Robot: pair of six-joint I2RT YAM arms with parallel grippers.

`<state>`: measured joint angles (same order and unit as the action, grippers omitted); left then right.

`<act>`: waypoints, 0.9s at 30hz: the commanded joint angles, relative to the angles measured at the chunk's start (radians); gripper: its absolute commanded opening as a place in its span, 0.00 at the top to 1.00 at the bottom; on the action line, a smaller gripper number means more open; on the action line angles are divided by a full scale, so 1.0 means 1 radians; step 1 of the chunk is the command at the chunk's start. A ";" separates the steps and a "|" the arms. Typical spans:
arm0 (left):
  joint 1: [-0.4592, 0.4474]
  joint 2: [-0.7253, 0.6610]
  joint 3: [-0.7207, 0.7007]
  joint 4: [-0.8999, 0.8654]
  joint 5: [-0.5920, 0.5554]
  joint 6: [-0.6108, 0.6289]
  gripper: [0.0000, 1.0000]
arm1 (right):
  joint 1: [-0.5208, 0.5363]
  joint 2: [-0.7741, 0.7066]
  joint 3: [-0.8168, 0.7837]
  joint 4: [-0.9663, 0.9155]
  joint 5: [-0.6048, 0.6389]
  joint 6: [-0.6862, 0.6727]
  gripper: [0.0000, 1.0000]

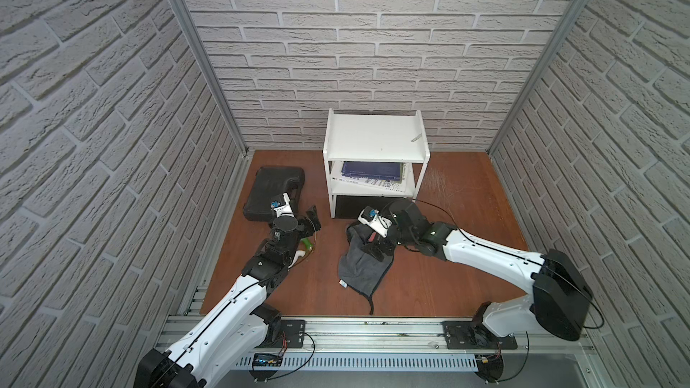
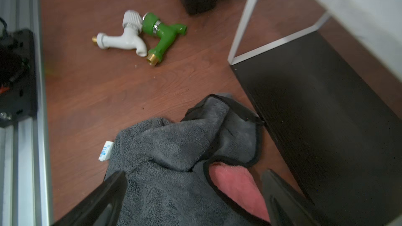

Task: Wipe the bookshelf clean with a cloth
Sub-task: Pick up the cleaning item at the center of the board.

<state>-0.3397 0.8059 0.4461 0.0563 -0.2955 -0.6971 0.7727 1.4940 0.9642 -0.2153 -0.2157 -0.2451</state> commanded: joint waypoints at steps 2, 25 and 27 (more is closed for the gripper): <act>0.016 -0.002 -0.002 0.021 0.083 -0.054 0.02 | 0.057 0.161 0.125 -0.267 0.038 -0.198 0.00; 0.168 -0.113 0.090 -0.142 0.071 -0.042 0.02 | 0.132 0.203 0.146 0.654 0.317 -0.710 0.97; 0.184 -0.139 0.084 -0.164 0.062 -0.043 0.02 | 0.133 0.279 0.196 0.609 0.332 -0.770 0.97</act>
<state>-0.1761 0.7059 0.5068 -0.0658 -0.2104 -0.7334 0.8989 1.7027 1.1206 0.2382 0.0662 -0.8284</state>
